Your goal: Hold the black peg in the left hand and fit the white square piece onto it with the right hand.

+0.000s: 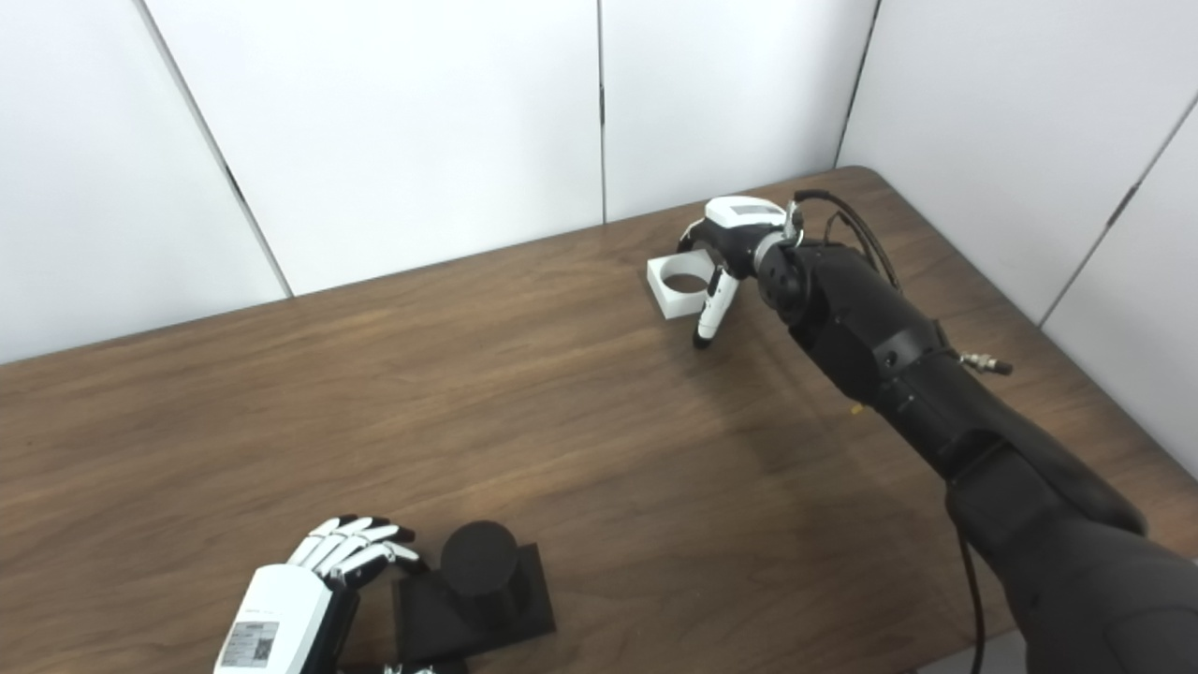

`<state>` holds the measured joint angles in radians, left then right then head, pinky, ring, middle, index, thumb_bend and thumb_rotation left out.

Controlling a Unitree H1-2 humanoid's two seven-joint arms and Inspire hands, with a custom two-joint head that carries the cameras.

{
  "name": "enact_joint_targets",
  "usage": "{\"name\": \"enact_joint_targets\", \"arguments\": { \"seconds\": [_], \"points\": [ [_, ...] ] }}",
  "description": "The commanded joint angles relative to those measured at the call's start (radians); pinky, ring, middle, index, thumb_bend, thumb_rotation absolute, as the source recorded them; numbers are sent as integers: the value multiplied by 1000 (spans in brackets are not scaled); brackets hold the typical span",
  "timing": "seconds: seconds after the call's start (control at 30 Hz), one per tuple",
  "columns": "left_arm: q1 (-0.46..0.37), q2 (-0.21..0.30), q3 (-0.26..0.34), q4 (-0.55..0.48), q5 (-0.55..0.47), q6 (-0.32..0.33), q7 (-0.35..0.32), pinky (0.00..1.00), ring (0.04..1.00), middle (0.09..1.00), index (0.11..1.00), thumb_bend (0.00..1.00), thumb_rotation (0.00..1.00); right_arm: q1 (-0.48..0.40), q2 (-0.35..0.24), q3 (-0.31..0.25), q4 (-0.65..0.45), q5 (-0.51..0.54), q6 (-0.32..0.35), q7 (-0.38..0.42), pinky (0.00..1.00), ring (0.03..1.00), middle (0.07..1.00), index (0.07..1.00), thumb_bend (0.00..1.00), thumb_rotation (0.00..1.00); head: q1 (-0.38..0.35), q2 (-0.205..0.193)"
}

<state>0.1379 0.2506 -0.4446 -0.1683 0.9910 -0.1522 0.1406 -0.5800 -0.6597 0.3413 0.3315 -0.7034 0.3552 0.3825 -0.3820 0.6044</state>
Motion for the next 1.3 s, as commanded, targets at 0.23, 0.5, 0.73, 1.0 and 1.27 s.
{"name": "enact_joint_targets", "arguments": {
  "seconds": [0.23,0.5,0.73,1.0,1.27],
  "points": [
    [55,18,2,40,42,43,-36,844,802,745,486,522,49,-34,-9,-13,-14,-18,-44,-44,948,961,906,753,854,189,1,4],
    [56,16,3,34,41,42,-39,840,800,744,486,522,49,-30,-7,-19,-12,-13,-67,-59,919,943,884,673,823,188,1,7],
    [55,12,3,30,43,44,-41,836,797,741,486,522,49,-12,-6,-22,-4,-16,-100,-96,846,908,843,494,537,135,5,8],
    [50,9,4,37,45,45,-36,831,795,739,485,522,49,0,-12,-23,4,-19,-128,-103,785,864,801,485,521,130,7,4],
    [51,3,2,30,41,47,-40,833,796,739,486,522,48,17,-20,-34,-42,-23,-125,-96,783,865,797,486,522,131,26,19]
  ]
}}
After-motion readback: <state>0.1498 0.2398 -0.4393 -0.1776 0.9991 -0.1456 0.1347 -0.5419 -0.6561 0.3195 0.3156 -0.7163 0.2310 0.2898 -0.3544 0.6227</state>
